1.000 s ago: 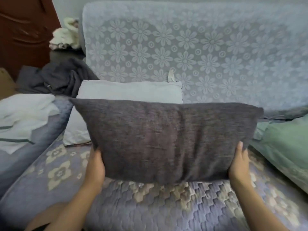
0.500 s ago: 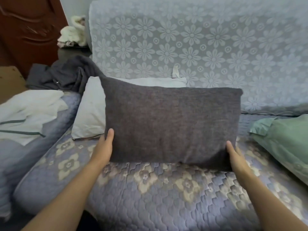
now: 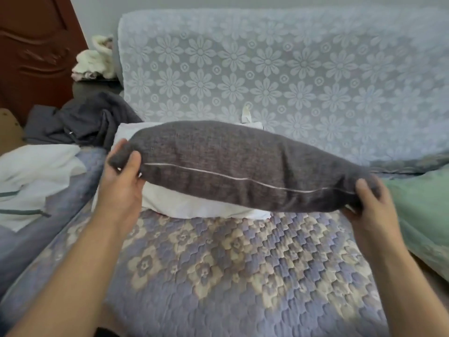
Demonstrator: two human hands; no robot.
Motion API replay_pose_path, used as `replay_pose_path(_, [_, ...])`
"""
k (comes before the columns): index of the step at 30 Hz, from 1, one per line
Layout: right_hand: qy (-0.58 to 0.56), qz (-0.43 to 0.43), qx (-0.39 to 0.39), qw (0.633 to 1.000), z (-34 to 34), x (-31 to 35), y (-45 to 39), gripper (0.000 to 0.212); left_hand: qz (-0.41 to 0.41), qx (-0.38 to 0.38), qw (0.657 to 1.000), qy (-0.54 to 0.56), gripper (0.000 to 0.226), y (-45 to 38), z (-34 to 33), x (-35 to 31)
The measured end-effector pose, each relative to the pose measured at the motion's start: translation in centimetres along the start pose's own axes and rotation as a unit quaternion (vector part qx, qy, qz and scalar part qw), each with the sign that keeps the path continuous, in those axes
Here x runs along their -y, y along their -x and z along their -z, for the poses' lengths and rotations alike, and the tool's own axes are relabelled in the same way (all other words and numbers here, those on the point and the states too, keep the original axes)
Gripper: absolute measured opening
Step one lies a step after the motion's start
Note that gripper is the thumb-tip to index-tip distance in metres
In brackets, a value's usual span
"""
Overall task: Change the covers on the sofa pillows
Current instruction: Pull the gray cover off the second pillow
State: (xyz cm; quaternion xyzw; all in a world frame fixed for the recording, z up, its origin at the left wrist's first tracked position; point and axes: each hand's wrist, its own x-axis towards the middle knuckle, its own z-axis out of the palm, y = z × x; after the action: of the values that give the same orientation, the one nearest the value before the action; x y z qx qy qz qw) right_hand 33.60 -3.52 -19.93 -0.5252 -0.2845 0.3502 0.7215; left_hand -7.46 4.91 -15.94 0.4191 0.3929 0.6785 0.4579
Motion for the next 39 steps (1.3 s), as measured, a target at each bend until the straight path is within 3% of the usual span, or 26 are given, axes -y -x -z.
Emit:
replay_pose_path(3, [0.009,0.002,-0.031,0.999,-0.1,-1.3,0.1,0.091,-0.017,0.006,1.000,0.006,0.061,0.6,-1.2,0.6])
replay_pose_path(6, [0.118,-0.007,-0.105,0.987,-0.1,-2.3,-0.2,0.077,-0.031,0.006,0.998,-0.056,0.059,1.4,-2.5,-0.1])
replay_pose_path(9, [0.356,0.039,-0.199,0.912,-2.4,-2.0,1.6,0.068,-0.014,-0.012,0.998,-0.066,0.026,2.3,-3.7,-1.2])
replay_pose_path(11, [0.404,0.146,-0.138,0.892,-5.7,-1.3,4.1,0.063,0.002,0.001,0.996,-0.090,0.020,2.9,-4.3,-2.5])
replay_pose_path(14, [0.393,0.196,0.055,0.897,-11.0,-1.1,8.6,0.054,0.028,0.051,0.986,-0.159,0.022,3.7,-4.0,-4.2])
replay_pose_path(15, [0.378,0.220,0.085,0.895,-12.3,-1.1,10.1,0.049,0.028,0.064,0.980,-0.188,0.022,4.0,-3.9,-4.7])
replay_pose_path(17, [0.356,0.280,0.089,0.887,-14.1,-1.4,12.1,0.034,0.032,0.061,0.973,-0.222,0.024,4.6,-3.5,-5.5])
replay_pose_path(20, [0.333,0.295,0.118,0.888,-15.9,-2.0,13.5,0.021,0.065,0.043,0.975,-0.208,0.021,5.0,-2.5,-6.0])
replay_pose_path(22, [0.354,0.309,0.134,0.873,-16.1,-3.1,13.2,0.021,0.074,0.024,0.977,-0.197,0.023,5.1,-2.0,-5.9])
replay_pose_path(24, [0.406,0.324,0.124,0.846,-14.8,-4.8,12.3,0.026,0.074,-0.043,0.979,-0.184,0.022,4.5,-0.7,-4.9])
replay_pose_path(26, [0.469,0.300,0.072,0.827,-11.3,-6.7,11.0,0.032,0.074,-0.128,0.974,-0.169,0.020,3.3,2.1,-2.5])
replay_pose_path(28, [0.541,0.235,-0.001,0.808,-6.3,-8.8,9.8,0.042,0.076,-0.186,0.954,-0.222,0.017,2.5,5.5,1.0])
replay_pose_path(29, [0.569,0.170,-0.027,0.804,-2.9,-9.9,9.1,0.053,0.082,-0.195,0.929,-0.305,0.027,2.9,6.2,3.3])
replay_pose_path(31, [0.557,0.009,-0.028,0.830,1.9,-11.4,8.0,0.081,0.049,-0.207,0.843,-0.494,0.058,5.5,5.8,6.2])
replay_pose_path(33, [0.504,-0.101,0.012,0.858,4.9,-11.3,7.2,0.086,-0.084,-0.131,0.800,-0.579,0.067,9.7,2.4,8.6])
replay_pose_path(35, [0.452,-0.127,0.050,0.881,5.3,-10.7,7.1,0.064,-0.189,0.032,0.771,-0.607,0.065,14.2,-1.6,11.1])
replay_pose_path(37, [0.392,-0.131,0.112,0.904,5.5,-10.4,8.1,0.061,-0.205,0.158,0.740,-0.620,0.065,17.5,-4.5,13.9])
replay_pose_path(39, [0.374,-0.099,0.167,0.907,7.1,-10.5,9.5,0.083,-0.206,0.218,0.713,-0.634,0.071,19.3,-6.2,15.8])
